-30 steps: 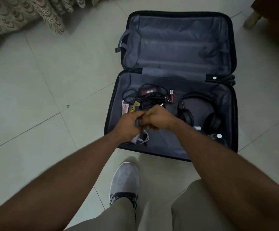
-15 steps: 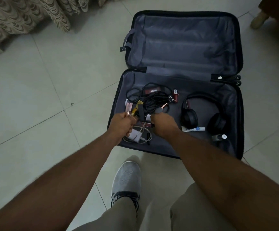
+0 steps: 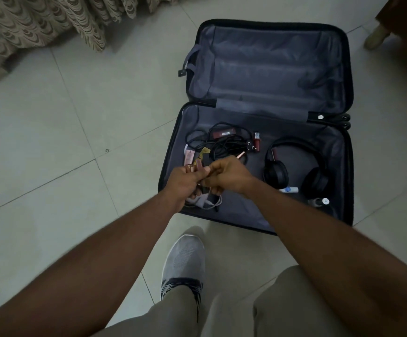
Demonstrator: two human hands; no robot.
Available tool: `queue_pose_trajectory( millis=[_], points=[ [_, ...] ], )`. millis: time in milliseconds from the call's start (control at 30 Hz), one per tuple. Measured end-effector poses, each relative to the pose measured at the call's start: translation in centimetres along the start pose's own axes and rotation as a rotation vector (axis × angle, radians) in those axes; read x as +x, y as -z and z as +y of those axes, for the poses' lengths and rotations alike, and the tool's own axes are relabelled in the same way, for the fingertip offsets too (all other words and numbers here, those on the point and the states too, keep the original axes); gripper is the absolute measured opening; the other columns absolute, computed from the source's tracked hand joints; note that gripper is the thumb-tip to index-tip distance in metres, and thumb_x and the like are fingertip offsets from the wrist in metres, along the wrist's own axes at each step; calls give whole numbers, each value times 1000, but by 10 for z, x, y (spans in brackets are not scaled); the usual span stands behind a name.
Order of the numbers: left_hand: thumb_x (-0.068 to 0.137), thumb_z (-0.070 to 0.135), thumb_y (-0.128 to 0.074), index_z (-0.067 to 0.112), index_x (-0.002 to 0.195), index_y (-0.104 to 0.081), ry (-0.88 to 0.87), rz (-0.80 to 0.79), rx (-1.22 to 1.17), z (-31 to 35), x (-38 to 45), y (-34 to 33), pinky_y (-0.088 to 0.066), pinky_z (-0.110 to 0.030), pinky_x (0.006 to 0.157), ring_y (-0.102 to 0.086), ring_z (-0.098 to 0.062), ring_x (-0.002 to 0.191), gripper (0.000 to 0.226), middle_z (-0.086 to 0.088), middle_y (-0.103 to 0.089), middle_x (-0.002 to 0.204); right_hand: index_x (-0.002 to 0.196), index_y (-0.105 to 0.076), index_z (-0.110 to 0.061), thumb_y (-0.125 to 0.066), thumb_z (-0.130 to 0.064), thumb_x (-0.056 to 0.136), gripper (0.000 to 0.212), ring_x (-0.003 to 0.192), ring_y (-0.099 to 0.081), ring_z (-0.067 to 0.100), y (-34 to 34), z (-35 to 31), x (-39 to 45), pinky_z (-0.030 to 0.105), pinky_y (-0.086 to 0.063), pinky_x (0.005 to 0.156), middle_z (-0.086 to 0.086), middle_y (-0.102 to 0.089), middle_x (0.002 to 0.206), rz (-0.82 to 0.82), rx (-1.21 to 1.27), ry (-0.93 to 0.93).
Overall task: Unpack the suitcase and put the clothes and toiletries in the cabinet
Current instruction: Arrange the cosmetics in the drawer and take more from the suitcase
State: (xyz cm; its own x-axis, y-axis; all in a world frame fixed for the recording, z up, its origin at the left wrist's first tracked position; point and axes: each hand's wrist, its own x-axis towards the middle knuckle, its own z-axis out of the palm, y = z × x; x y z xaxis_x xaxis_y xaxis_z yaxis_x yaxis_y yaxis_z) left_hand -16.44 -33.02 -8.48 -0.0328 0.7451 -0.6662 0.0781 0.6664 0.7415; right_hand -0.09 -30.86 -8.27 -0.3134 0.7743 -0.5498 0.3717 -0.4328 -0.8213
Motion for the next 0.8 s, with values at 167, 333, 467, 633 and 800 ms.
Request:
queue_pose_trajectory(
  millis=[167, 333, 467, 633, 800],
  points=[
    [93, 38, -74, 13, 72, -71, -51, 204, 11, 4, 3, 12, -39, -23, 43, -53, -15, 50, 33, -4, -62, 61, 88, -79, 2, -78, -4, 84, 7, 62, -68, 33, -11, -9, 8, 30, -55, 50, 27, -75, 81, 63, 28, -10],
    [89, 34, -72, 15, 67, -63, -54, 387, -74, 2, 5, 35, -44, -28, 49, -57, -23, 58, 31, -5, -60, 61, 80, -82, -10, -74, -6, 79, 9, 65, -70, 17, -19, 1, 30, 34, -59, 66, 2, -77, 74, 280, -193, 87],
    [85, 20, -76, 8, 74, -67, -69, 362, -6, -1, 2, 39, -47, -26, 46, -64, -27, 56, 18, -12, -68, 65, 90, -81, -21, -68, -24, 79, 17, 83, -70, 24, -27, 8, 40, 35, -57, 71, 1, -76, 88, 238, -713, 314],
    [74, 15, -81, 3, 82, -73, -60, 347, 108, -4, 0, 44, -46, -26, 46, -65, -24, 54, 17, -16, -74, 71, 116, -74, -22, -66, -18, 90, 27, 106, -65, 32, -45, 14, 55, 38, -55, 78, 6, -64, 118, 125, -1174, 334],
    [59, 21, -76, 12, 74, -76, -77, 331, 140, -4, -2, 40, -49, -29, 53, -66, -25, 57, 17, -12, -74, 69, 125, -69, -17, -60, -15, 95, 31, 114, -59, 36, -55, 25, 60, 41, -51, 74, 9, -56, 128, 118, -1381, 359]
  ],
)
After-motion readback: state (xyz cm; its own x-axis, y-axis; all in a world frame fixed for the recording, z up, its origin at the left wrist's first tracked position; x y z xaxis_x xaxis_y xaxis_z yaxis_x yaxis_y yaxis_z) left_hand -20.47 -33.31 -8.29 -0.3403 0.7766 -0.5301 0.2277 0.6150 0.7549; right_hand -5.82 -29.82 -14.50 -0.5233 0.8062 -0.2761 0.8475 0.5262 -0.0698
